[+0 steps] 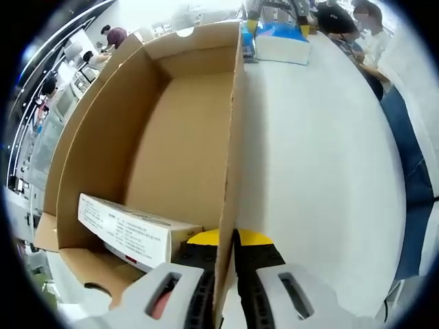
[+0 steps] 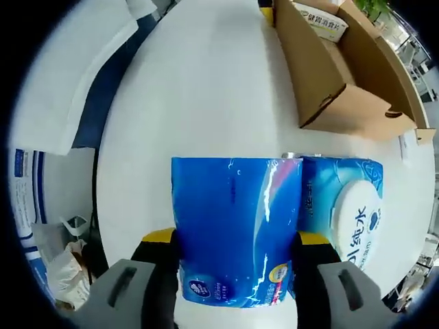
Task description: Operate the shoe box by opening the lid, removing the specified soft item, and placing it in the target area until the item is outside and the box remains undamaged.
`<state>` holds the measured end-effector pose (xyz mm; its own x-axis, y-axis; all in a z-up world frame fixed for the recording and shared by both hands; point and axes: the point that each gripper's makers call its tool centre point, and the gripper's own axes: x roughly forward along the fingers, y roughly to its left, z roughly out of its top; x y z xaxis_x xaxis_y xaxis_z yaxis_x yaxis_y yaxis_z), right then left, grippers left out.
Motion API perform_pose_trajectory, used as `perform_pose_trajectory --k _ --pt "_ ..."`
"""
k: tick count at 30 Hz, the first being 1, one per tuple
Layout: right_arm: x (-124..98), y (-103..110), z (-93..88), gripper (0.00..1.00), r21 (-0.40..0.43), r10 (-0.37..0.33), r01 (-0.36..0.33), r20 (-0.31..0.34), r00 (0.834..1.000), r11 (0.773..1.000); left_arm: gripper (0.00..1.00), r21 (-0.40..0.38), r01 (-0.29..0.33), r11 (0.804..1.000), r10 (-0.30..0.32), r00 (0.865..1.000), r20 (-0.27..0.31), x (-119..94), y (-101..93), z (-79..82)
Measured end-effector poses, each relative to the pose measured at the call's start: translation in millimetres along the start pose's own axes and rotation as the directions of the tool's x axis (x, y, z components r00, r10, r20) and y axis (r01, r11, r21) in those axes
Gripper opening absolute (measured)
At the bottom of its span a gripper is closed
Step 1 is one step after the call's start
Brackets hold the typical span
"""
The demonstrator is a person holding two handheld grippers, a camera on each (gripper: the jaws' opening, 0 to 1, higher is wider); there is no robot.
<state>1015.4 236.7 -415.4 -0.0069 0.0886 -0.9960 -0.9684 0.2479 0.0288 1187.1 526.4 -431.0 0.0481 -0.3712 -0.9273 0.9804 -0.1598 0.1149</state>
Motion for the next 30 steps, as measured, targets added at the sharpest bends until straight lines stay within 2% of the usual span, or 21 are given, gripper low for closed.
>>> perform_pose_trajectory --k 8,13,20,22,24,25,28,30 --pt "-5 -4 -3.7 0.71 -0.023 -0.060 0.060 0.014 0.998 0.998 0.05 -0.009 0.003 1.000 -0.003 1.000 -0.002 0 -0.3 -0.6" --pt "-20 -4 -1.6 0.75 0.089 -0.084 0.080 0.036 0.996 0.993 0.05 -0.007 0.002 1.000 -0.002 1.000 -0.001 0 -0.6 -0.7" --pt "-36 -7 0.9 0.73 0.151 -0.146 0.132 0.087 0.985 0.980 0.05 -0.002 0.002 1.000 -0.002 1.000 0.000 1 -0.1 -1.2" --pt "-51 -21 5.0 0.70 0.220 -0.225 0.195 0.122 0.967 0.956 0.05 -0.004 0.001 1.000 -0.001 1.000 0.000 1 -0.2 -1.1" --pt "-63 -30 12.8 0.69 0.290 -0.275 0.218 0.170 0.946 0.932 0.05 -0.008 -0.002 1.000 0.001 1.000 -0.002 1 -0.3 -1.2" --pt "-73 -37 14.2 0.68 0.325 -0.314 0.248 0.168 0.935 0.913 0.05 -0.010 -0.001 1.000 0.001 1.000 -0.003 1 -0.3 -1.0" --pt "-94 -49 28.6 0.67 0.338 -0.374 0.293 0.209 0.903 0.895 0.05 -0.013 -0.001 1.000 0.001 1.000 -0.003 0 -0.4 -1.0" --pt "-103 -54 35.9 0.67 0.321 -0.389 0.310 0.220 0.895 0.895 0.05 -0.009 -0.002 1.000 0.002 1.000 -0.001 -1 -0.8 -0.1"
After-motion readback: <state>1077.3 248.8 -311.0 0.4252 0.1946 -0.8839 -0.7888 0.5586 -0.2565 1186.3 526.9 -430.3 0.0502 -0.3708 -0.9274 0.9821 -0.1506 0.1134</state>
